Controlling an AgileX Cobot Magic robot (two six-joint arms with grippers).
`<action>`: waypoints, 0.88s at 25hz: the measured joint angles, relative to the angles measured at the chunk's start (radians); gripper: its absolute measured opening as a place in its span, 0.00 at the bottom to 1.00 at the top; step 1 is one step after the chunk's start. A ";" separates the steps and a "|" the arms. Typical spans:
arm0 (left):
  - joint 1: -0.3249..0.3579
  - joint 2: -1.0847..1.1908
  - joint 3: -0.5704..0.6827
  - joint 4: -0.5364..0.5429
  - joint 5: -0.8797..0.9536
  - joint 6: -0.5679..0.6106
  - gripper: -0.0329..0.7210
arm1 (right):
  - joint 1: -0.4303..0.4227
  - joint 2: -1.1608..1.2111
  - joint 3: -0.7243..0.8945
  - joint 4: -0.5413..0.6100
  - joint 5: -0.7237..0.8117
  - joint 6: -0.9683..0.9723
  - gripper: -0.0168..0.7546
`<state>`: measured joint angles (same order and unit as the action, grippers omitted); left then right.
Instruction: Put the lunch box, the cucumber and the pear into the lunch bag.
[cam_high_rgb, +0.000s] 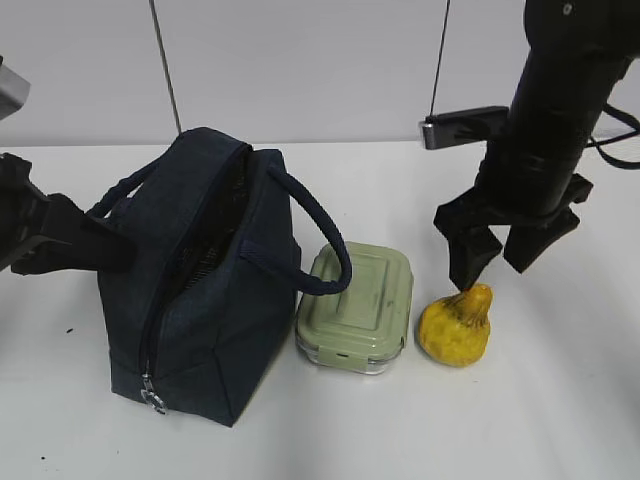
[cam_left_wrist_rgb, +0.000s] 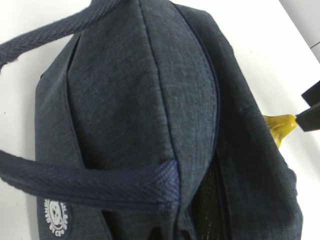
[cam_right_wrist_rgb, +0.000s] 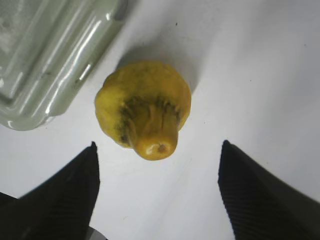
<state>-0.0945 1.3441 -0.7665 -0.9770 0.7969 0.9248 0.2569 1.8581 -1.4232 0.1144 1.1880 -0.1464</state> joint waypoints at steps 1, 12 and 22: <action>0.000 0.000 0.000 0.000 0.000 0.000 0.02 | 0.000 0.000 0.019 0.000 -0.012 -0.005 0.75; 0.000 0.000 0.000 0.000 0.001 0.000 0.02 | 0.000 0.079 0.067 0.089 -0.100 -0.078 0.57; 0.000 0.000 0.000 0.001 0.001 0.000 0.02 | 0.000 -0.024 0.038 0.055 -0.102 -0.077 0.24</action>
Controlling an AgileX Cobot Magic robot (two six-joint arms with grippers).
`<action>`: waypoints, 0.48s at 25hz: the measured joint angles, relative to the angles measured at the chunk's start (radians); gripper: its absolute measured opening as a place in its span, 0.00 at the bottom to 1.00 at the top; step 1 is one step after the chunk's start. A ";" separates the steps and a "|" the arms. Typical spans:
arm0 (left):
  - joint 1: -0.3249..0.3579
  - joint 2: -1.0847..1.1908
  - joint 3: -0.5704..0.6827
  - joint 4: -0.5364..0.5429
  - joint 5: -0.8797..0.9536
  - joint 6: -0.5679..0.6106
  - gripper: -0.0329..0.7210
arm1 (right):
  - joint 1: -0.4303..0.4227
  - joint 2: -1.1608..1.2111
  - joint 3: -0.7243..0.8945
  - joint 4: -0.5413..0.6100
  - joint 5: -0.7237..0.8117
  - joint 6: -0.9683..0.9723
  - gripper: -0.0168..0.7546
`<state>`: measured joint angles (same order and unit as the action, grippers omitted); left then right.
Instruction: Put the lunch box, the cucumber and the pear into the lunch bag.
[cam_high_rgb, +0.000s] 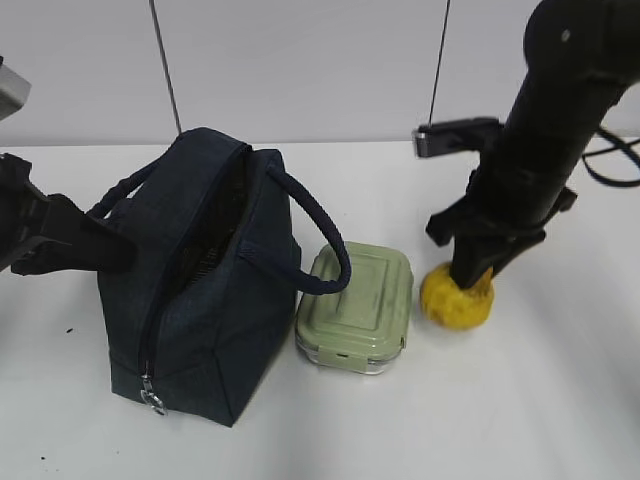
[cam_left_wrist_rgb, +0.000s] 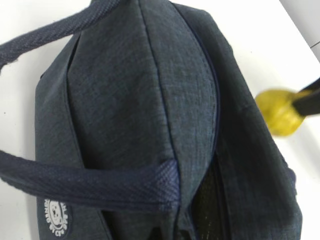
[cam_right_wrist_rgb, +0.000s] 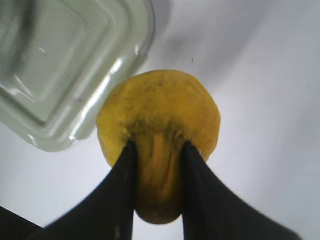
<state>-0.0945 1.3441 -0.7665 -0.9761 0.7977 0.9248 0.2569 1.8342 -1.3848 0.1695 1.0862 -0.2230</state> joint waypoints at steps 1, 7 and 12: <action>0.000 0.000 0.000 0.000 0.000 0.000 0.02 | 0.000 -0.028 -0.027 0.005 0.000 0.000 0.24; 0.000 0.000 0.000 0.001 0.000 0.000 0.02 | 0.033 -0.118 -0.230 0.256 0.005 -0.145 0.24; 0.000 0.000 0.000 0.001 0.000 0.000 0.02 | 0.161 -0.086 -0.329 0.465 -0.016 -0.268 0.24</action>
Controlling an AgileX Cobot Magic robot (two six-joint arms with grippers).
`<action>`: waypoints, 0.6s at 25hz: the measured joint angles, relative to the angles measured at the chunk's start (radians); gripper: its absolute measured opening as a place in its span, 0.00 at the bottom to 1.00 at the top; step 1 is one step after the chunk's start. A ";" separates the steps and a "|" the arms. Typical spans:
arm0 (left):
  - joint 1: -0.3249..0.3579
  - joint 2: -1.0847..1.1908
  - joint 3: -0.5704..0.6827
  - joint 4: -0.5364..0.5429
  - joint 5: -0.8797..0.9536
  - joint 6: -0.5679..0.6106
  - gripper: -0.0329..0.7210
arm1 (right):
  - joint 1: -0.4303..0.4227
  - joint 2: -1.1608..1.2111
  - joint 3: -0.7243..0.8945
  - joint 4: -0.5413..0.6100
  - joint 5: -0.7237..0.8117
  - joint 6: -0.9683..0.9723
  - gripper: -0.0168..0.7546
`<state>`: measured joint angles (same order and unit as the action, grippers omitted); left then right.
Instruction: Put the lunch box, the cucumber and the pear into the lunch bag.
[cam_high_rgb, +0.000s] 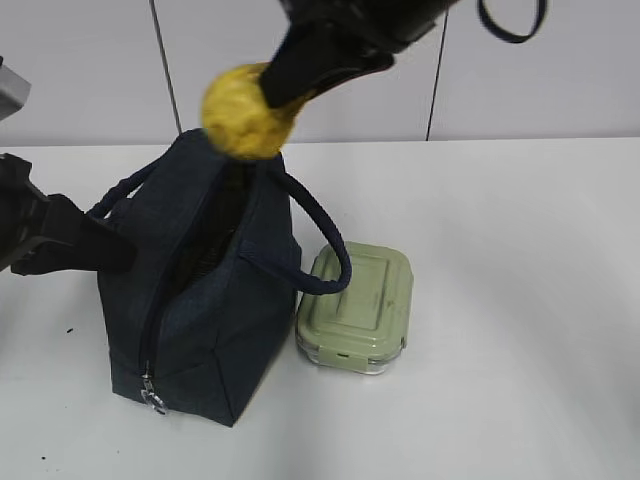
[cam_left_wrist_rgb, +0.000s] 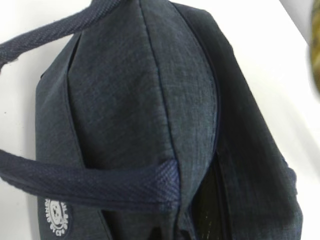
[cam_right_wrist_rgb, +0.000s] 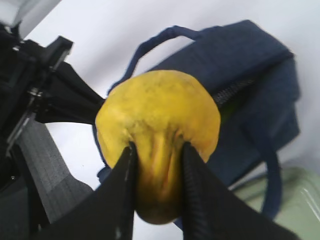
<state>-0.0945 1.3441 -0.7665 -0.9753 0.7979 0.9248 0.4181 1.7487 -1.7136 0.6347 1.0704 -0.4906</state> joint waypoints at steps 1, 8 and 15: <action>0.000 0.000 0.000 0.000 0.000 0.000 0.02 | 0.021 0.018 -0.006 0.013 -0.011 -0.010 0.24; 0.000 0.000 0.000 0.002 0.000 0.000 0.02 | 0.073 0.187 -0.008 0.002 -0.001 -0.023 0.23; 0.000 0.000 0.000 0.002 0.000 0.000 0.02 | 0.073 0.271 -0.008 0.061 0.030 -0.055 0.49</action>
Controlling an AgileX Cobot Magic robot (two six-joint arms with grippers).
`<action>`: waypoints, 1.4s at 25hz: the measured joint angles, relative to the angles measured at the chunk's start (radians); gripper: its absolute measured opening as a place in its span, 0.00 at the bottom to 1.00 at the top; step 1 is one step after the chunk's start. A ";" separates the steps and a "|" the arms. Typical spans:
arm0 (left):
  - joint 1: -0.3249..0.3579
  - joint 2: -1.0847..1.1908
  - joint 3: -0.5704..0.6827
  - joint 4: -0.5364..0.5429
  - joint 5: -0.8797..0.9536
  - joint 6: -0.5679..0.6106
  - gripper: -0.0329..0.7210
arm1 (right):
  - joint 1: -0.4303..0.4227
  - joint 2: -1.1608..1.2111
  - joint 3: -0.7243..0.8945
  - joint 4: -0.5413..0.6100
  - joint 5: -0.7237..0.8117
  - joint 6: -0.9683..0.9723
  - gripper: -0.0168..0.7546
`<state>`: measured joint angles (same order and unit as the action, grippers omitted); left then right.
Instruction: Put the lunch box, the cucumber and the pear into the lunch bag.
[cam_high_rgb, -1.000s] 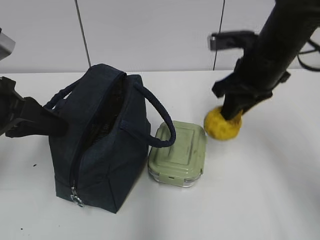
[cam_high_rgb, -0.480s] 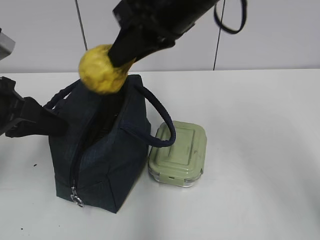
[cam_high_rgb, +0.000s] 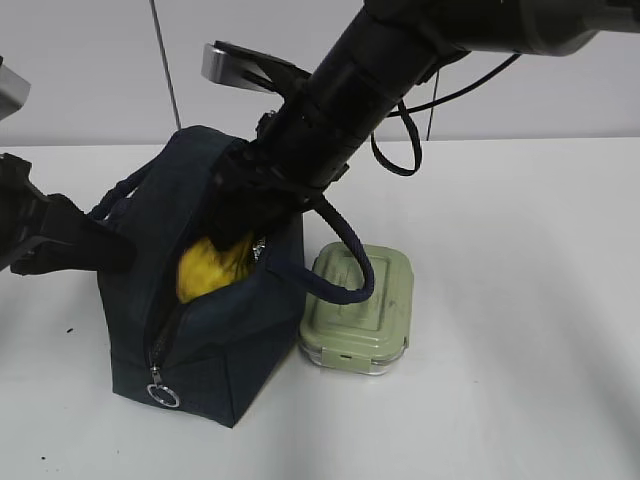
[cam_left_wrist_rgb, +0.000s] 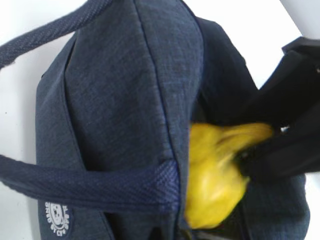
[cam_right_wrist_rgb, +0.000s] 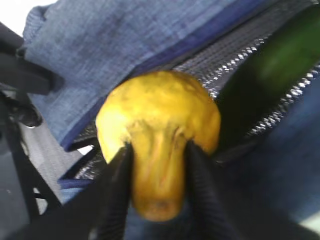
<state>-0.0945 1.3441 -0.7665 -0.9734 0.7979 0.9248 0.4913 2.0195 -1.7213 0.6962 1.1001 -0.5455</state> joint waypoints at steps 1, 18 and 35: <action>0.000 0.000 0.000 0.000 0.000 0.000 0.02 | 0.000 -0.002 -0.002 0.008 0.002 -0.006 0.57; 0.000 0.000 0.000 0.002 0.004 0.000 0.02 | -0.311 -0.239 0.181 -0.061 -0.030 0.152 0.62; 0.000 0.000 0.000 0.002 0.007 0.000 0.02 | -0.491 -0.062 0.785 0.749 -0.183 -0.485 0.62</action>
<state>-0.0945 1.3441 -0.7665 -0.9713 0.8050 0.9248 0.0003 1.9574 -0.9360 1.4453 0.9171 -1.0305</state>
